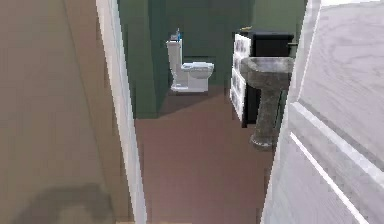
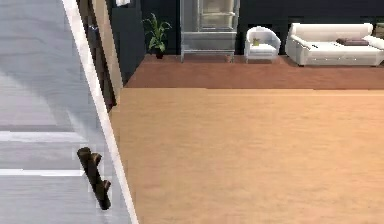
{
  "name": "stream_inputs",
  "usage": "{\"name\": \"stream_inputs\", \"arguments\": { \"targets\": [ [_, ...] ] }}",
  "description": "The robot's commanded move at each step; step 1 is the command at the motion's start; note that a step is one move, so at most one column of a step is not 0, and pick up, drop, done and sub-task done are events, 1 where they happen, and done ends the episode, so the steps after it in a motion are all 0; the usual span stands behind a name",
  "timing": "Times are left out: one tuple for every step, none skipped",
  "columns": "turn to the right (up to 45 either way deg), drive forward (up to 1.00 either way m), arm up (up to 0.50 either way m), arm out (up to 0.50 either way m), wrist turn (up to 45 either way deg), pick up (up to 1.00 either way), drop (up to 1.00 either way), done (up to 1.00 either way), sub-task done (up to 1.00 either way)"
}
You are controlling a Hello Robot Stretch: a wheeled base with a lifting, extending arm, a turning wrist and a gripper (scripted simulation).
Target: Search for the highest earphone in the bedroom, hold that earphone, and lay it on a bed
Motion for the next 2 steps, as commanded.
{"name": "stream_inputs", "arguments": {
  "targets": [
    [0.0, 1.00, 0.00, 0.00, 0.0, 0.00, 0.00, 0.00, 0.00],
    [6.0, 0.00, 0.00, 0.00, 0.0, 0.00, 0.00, 0.00, 0.00]
  ]
}}
